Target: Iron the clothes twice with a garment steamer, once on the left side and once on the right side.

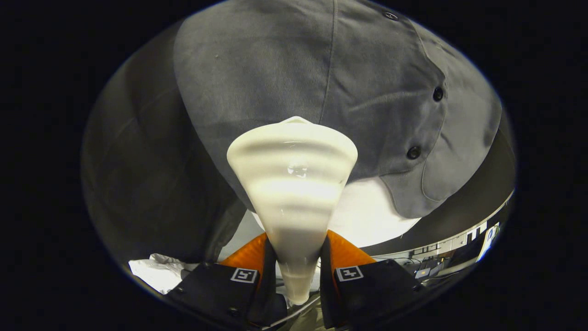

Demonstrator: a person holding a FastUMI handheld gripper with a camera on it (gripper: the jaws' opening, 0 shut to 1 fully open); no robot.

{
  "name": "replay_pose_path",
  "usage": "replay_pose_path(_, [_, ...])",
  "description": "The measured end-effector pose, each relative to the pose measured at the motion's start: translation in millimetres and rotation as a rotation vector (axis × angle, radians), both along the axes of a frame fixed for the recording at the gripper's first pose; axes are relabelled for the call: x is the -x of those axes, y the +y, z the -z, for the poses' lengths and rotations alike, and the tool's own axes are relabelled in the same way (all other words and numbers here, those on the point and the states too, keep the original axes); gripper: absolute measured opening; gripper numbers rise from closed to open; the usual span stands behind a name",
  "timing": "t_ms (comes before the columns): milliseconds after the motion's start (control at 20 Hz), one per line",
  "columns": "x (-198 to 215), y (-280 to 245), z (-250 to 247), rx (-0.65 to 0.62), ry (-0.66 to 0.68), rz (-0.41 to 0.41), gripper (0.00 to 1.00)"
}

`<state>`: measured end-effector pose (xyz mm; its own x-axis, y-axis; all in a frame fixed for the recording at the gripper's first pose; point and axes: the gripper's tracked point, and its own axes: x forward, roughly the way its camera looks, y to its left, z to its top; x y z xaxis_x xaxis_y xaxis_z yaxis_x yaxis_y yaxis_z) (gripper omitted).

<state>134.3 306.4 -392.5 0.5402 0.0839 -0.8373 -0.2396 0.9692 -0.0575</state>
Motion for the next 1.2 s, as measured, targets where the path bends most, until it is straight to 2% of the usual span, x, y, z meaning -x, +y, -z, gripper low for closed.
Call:
replay_pose_path(250, [12.4,-9.0,-1.0,-0.020,0.015,0.029,0.48])
replay_pose_path(450, [13.8,-22.1,-35.2,-0.047,-0.021,0.062,0.48])
replay_pose_path(1200, [8.9,-128.0,-271.9,-0.121,-0.375,0.144,0.48])
